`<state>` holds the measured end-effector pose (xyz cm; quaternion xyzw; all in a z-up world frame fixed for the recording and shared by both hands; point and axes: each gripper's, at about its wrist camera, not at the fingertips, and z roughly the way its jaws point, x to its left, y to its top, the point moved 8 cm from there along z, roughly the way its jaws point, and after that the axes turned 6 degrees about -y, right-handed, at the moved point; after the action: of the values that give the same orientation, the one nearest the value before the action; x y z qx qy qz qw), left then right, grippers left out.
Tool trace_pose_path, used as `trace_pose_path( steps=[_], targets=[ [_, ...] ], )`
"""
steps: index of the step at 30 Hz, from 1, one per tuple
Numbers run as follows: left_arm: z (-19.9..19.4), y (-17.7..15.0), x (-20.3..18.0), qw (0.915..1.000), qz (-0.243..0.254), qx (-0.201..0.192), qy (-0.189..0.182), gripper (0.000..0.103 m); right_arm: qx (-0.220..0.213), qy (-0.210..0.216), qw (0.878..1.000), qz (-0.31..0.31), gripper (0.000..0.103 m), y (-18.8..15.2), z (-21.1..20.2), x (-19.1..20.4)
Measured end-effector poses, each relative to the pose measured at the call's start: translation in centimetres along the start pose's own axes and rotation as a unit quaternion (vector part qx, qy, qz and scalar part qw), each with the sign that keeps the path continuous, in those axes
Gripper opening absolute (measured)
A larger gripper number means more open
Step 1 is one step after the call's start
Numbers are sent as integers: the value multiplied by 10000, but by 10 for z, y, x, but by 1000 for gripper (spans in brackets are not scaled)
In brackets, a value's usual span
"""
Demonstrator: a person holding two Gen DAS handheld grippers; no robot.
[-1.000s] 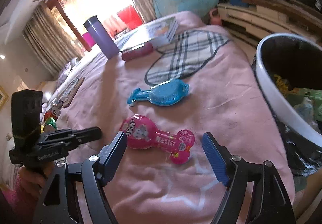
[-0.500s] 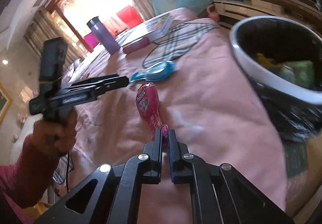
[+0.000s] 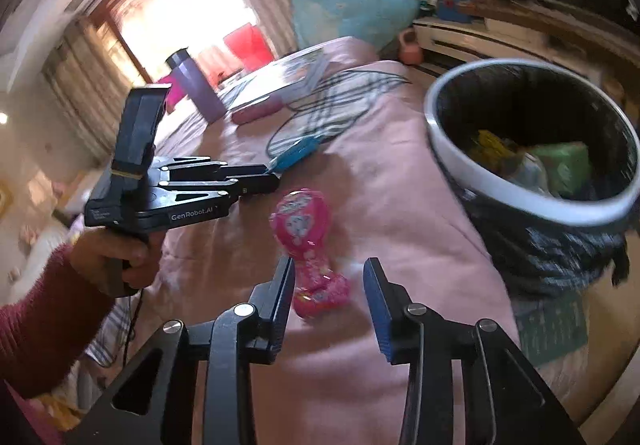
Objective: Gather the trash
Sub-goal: 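Grasp blue comb-shaped candy pack with left tool while right tool grasps pink candy pack, then carry blue and pink candy packs over the bin and open both tools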
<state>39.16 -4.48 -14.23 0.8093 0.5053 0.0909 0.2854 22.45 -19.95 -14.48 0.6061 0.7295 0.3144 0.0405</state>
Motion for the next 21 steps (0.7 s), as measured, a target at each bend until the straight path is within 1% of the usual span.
trace_pose_path(
  steps=[2,4,6,8,9,10,11,12,15,17,21],
  targets=[
    [-12,-10,-1,9997,-222,-3,-102,16,40,-30,9995,-318,38,3,7,11],
    [-26,-21,-3,9982,-517,-39,-316,16,118,-129,9980,-603,38,3,15,18],
    [-36,-32,-3,9948,-847,-91,-549,15,186,-197,9964,-801,38,4,25,23],
    [-44,-40,3,9910,-1141,-122,-691,15,262,-226,9954,-896,38,3,34,26],
    [-46,-45,5,9888,-1292,-149,-727,15,321,-296,9947,-935,36,2,40,26],
    [-48,-47,7,9876,-1374,-190,-728,15,299,-361,9945,-935,29,2,41,25],
    [-50,-49,8,9868,-1435,-232,-710,15,278,-416,9946,-912,23,4,41,24],
    [-52,-50,8,9856,-1507,-283,-710,15,270,-429,9950,-855,21,5,40,23],
    [-56,-48,-2,9820,-1655,-416,-813,14,122,-236,9988,-400,21,8,31,13],
    [-58,-48,-11,9807,-1679,-492,-872,14,16,-193,9996,-200,20,8,22,10],
    [-57,-41,-32,9805,-1617,-589,-953,14,-234,-133,9995,141,20,10,2,0]
  ],
)
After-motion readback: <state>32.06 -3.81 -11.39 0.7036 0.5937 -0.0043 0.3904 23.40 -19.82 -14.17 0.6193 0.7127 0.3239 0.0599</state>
